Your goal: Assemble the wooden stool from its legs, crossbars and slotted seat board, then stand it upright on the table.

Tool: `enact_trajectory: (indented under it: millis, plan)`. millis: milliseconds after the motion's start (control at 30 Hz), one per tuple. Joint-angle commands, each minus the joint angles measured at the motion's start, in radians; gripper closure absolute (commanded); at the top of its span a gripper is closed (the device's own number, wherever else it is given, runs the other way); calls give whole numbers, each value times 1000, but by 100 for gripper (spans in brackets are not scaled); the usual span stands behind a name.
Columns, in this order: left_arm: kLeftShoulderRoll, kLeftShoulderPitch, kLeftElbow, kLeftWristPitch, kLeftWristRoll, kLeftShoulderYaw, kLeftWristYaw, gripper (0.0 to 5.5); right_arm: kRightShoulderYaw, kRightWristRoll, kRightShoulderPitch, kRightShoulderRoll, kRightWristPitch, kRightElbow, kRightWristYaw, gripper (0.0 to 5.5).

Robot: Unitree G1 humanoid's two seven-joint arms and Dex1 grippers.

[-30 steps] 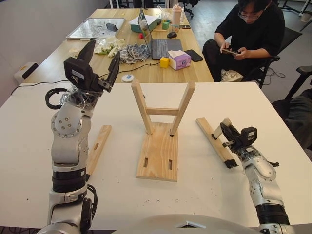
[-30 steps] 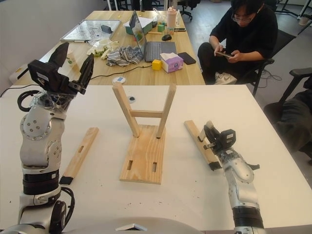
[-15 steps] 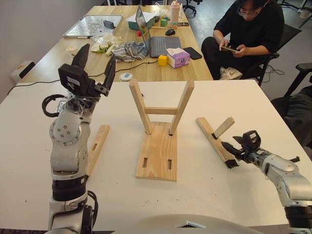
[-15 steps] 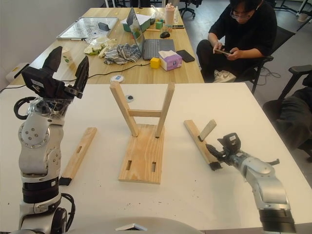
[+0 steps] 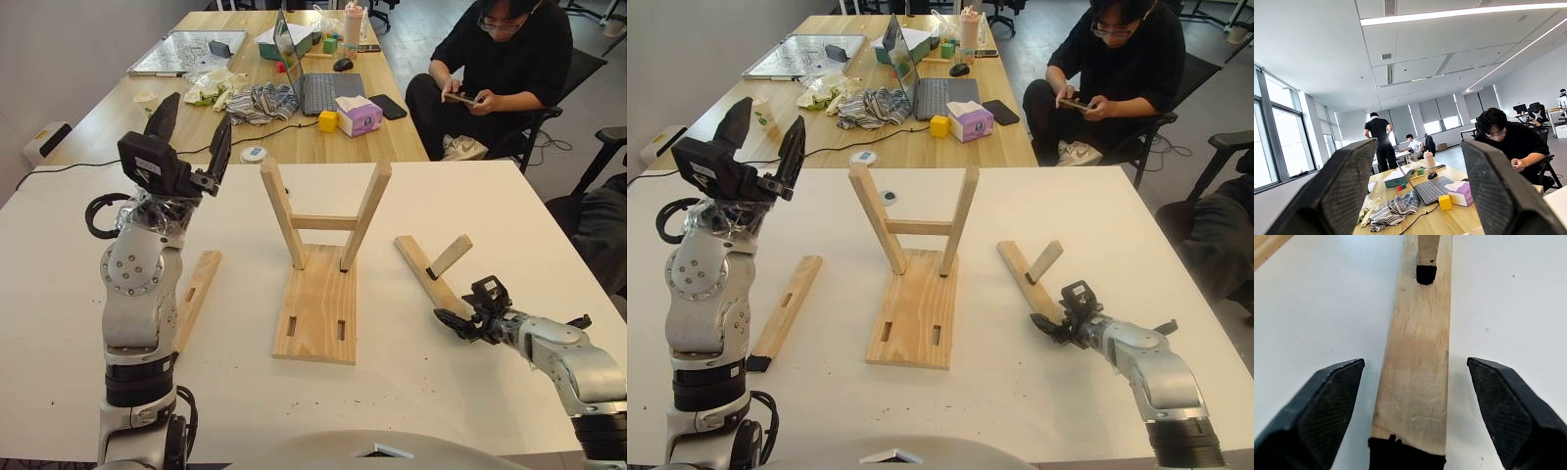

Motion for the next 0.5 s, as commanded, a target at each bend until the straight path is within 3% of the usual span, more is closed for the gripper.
enact_trajectory:
  millis: [33, 300, 367, 500]
  plan:
    - [-18, -14, -5, 58, -53, 19, 12, 237, 28, -40, 1, -8, -5, -2, -11, 225]
    - [-28, -23, -8, 112, -78, 45, 50, 237, 42, -70, 0, -2, -11, 2, -11, 340]
    - [-38, -25, -12, 124, -93, 49, 56, 237, 37, -72, -11, 4, -17, 11, -16, 344]
    - [-87, -63, 8, 208, -213, 136, 138, 237, -147, -43, -185, 116, -85, 118, -214, 345]
